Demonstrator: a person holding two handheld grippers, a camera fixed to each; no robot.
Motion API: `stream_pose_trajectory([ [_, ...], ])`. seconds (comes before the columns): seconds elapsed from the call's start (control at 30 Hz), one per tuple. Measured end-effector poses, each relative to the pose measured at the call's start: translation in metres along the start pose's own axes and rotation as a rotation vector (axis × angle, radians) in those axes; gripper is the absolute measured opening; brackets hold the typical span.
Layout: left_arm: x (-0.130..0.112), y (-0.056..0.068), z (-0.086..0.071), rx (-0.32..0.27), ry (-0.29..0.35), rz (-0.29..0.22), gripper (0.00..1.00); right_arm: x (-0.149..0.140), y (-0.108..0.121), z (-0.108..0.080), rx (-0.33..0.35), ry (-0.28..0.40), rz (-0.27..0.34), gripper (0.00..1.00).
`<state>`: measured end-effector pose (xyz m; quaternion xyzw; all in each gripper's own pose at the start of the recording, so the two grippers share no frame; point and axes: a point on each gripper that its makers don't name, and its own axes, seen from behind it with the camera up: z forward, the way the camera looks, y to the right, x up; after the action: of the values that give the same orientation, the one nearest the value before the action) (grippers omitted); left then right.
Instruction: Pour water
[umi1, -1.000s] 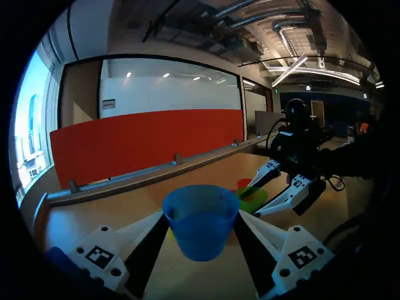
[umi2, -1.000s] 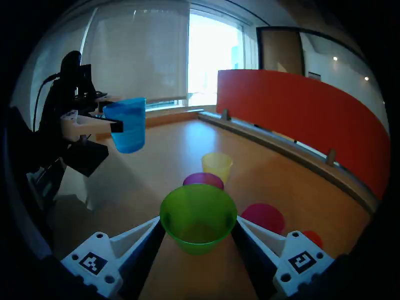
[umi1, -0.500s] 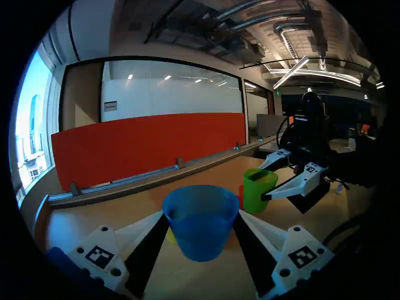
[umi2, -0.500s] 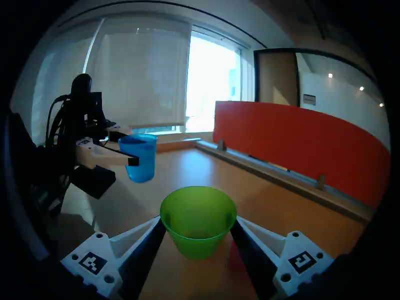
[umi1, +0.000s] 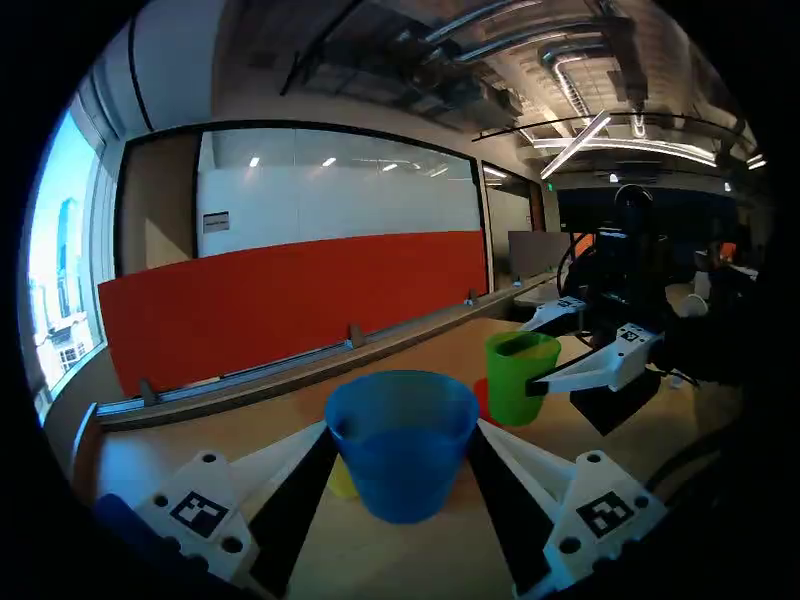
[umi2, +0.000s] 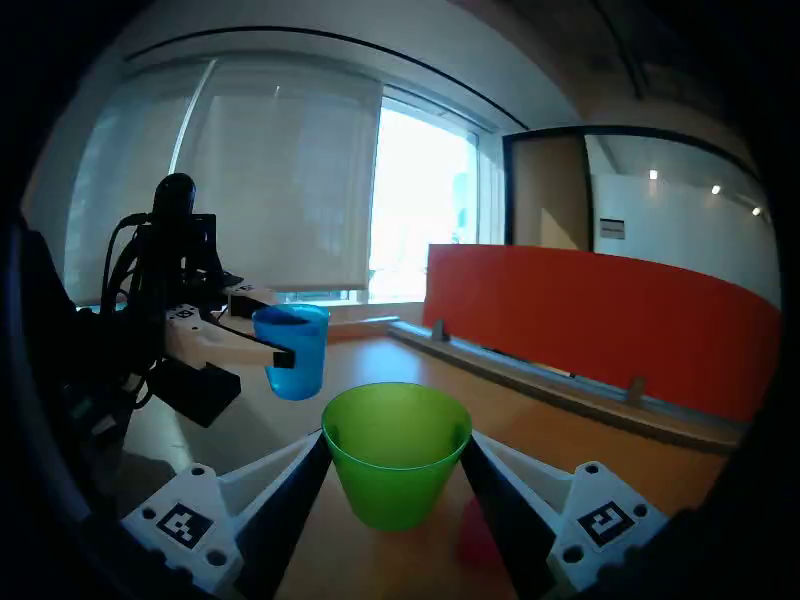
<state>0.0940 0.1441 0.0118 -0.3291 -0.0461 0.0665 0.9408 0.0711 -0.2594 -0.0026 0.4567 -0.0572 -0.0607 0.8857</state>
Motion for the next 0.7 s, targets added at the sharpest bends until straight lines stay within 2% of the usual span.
stream_pose_trajectory([
  [0.3, 0.009, -0.004, 0.004, 0.008, 0.02, 0.002, 0.84, 0.011, -0.001, -0.001, -0.005, 0.042, -0.011, 0.91],
  [0.7, 0.025, -0.01, 0.009, 0.009, 0.047, 0.082, 0.84, 0.015, 0.002, -0.002, -0.005, 0.067, 0.022, 0.91],
])
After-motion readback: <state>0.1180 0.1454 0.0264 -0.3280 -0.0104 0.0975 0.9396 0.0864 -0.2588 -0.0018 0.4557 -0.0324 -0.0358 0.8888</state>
